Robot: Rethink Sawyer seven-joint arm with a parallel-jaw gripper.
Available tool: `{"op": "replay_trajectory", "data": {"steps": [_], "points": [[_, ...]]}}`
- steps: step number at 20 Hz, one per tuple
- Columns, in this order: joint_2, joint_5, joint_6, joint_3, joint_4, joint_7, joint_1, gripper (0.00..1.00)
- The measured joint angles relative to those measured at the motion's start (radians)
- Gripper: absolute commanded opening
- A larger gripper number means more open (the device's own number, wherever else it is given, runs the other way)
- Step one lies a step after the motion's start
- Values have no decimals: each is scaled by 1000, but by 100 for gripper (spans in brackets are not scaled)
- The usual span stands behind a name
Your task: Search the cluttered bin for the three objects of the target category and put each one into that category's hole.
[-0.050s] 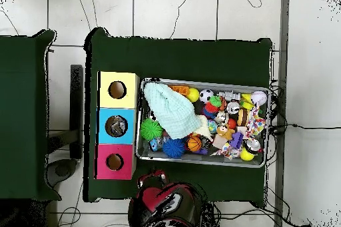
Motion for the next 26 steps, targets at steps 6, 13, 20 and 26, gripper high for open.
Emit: {"op": "replay_trajectory", "data": {"steps": [6,13,20,26], "points": [[24,22,-40,-11,-2,0,7,0],[58,49,-113,-39,-2,0,30,0],[48,52,-130,-45,-2,0,31,0],[9,43,-94,-41,-2,0,15,0]]}}
